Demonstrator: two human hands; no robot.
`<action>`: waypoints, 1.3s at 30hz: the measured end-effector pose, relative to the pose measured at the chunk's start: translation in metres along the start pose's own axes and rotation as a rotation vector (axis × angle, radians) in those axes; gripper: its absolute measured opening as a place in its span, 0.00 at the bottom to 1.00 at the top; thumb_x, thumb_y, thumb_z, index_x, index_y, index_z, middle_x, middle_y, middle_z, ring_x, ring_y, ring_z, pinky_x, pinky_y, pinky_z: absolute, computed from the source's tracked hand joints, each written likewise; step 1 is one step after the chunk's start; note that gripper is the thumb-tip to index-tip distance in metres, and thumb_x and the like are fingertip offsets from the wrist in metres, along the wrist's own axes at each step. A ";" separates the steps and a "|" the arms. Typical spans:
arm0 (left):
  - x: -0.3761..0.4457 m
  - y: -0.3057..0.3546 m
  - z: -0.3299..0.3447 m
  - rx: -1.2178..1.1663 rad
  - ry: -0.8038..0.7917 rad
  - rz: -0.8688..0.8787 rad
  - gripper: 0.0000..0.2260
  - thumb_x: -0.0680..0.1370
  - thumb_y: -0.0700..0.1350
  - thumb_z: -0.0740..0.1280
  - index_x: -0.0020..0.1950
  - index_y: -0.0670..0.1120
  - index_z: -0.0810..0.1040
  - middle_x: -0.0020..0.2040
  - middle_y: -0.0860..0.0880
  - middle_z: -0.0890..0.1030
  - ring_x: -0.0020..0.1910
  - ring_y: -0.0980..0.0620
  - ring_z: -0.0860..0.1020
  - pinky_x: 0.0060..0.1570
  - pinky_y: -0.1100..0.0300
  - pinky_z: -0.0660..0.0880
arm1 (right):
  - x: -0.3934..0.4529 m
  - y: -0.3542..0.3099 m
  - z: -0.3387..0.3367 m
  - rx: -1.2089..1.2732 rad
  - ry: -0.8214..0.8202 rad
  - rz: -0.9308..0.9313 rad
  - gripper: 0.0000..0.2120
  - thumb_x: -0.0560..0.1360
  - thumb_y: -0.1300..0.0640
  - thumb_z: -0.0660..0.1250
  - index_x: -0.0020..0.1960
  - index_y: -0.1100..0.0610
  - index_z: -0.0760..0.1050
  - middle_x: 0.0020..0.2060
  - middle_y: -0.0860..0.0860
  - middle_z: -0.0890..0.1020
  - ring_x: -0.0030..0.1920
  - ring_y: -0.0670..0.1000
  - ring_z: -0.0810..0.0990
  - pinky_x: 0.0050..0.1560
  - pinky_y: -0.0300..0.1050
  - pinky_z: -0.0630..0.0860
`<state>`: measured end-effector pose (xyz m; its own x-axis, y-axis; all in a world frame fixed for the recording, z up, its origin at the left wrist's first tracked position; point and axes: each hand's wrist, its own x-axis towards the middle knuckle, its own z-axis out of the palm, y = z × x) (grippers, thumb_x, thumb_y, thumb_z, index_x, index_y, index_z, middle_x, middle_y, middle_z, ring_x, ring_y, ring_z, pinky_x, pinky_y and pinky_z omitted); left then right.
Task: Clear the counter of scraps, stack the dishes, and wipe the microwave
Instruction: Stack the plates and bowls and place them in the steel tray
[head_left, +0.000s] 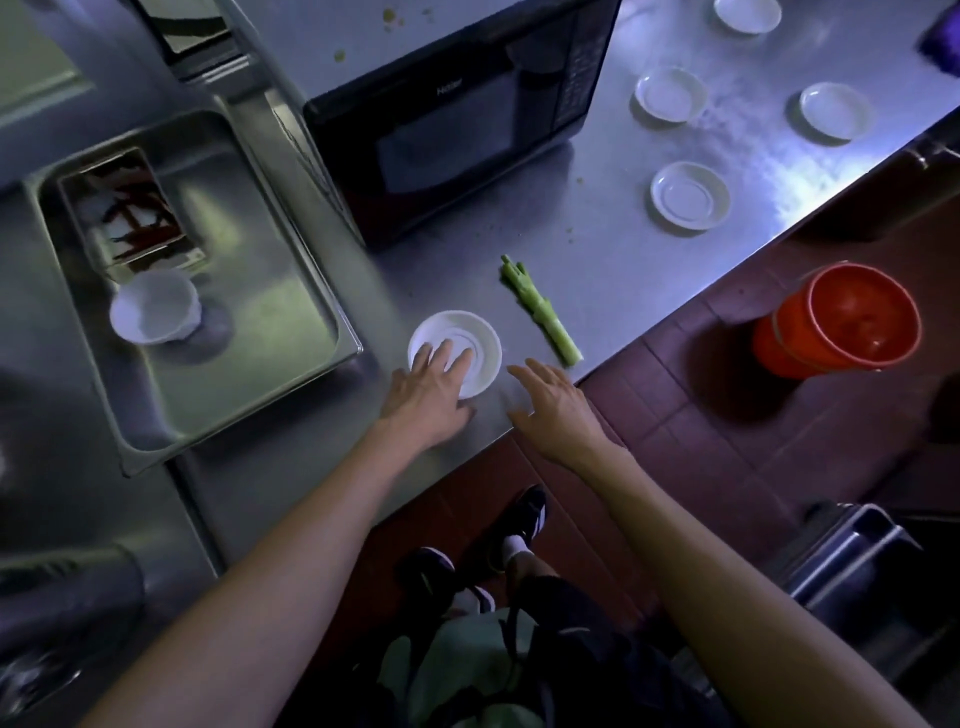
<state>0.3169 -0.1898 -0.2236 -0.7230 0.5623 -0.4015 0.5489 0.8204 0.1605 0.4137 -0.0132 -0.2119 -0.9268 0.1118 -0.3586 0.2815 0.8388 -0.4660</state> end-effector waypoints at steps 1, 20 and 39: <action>0.004 0.001 0.001 0.008 -0.012 -0.011 0.35 0.77 0.60 0.64 0.79 0.52 0.54 0.80 0.48 0.52 0.78 0.42 0.52 0.66 0.41 0.68 | 0.003 0.004 -0.001 0.005 -0.008 -0.009 0.29 0.78 0.52 0.65 0.77 0.50 0.62 0.77 0.55 0.64 0.77 0.57 0.60 0.71 0.60 0.66; 0.061 0.015 0.006 -0.070 -0.119 -0.196 0.48 0.72 0.64 0.71 0.80 0.58 0.42 0.80 0.47 0.36 0.78 0.39 0.33 0.69 0.27 0.53 | 0.059 0.039 -0.006 -0.024 -0.130 -0.196 0.28 0.77 0.54 0.66 0.76 0.53 0.65 0.76 0.56 0.66 0.76 0.59 0.62 0.72 0.59 0.65; 0.113 -0.024 -0.035 -0.095 -0.018 -0.100 0.52 0.63 0.70 0.71 0.78 0.59 0.46 0.79 0.47 0.46 0.78 0.39 0.47 0.67 0.33 0.61 | 0.146 0.028 -0.064 -0.099 -0.042 -0.172 0.23 0.79 0.54 0.63 0.73 0.56 0.68 0.73 0.56 0.70 0.71 0.61 0.68 0.68 0.59 0.69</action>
<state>0.2072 -0.1420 -0.2408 -0.7642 0.4758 -0.4355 0.4315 0.8789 0.2031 0.2702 0.0610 -0.2253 -0.9473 -0.0584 -0.3149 0.0919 0.8923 -0.4421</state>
